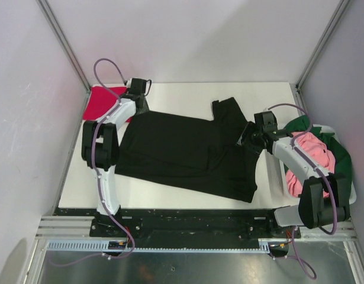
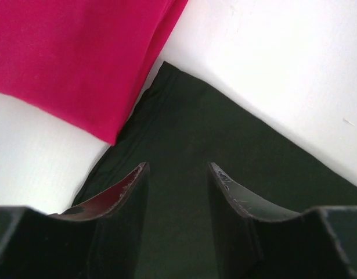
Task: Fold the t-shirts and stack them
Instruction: Grap the side of the flattened tshirt furthest away from the robot with both arms
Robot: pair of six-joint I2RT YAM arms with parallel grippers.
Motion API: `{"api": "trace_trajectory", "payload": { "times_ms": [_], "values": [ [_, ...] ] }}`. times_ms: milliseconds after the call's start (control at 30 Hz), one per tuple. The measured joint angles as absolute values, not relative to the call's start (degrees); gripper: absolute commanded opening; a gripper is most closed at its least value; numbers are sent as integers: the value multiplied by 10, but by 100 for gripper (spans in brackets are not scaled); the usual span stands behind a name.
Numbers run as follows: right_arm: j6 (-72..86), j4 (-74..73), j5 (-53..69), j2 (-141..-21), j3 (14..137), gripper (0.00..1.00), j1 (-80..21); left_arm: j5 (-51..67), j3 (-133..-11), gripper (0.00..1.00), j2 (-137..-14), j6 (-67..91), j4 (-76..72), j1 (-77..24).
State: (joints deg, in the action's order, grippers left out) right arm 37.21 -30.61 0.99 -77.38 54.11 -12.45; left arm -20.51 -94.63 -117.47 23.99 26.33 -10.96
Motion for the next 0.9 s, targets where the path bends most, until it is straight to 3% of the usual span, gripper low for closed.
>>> {"api": "trace_trajectory", "payload": {
  "times_ms": [533,900],
  "values": [
    [342,-247,40,-850,563,57,-81,-262,-1120,45,-1326,327,277,-110],
    [337,-232,61,-893,569,56,-70,-273,-1157,44,-1377,368,289,-101]
  ]
}}
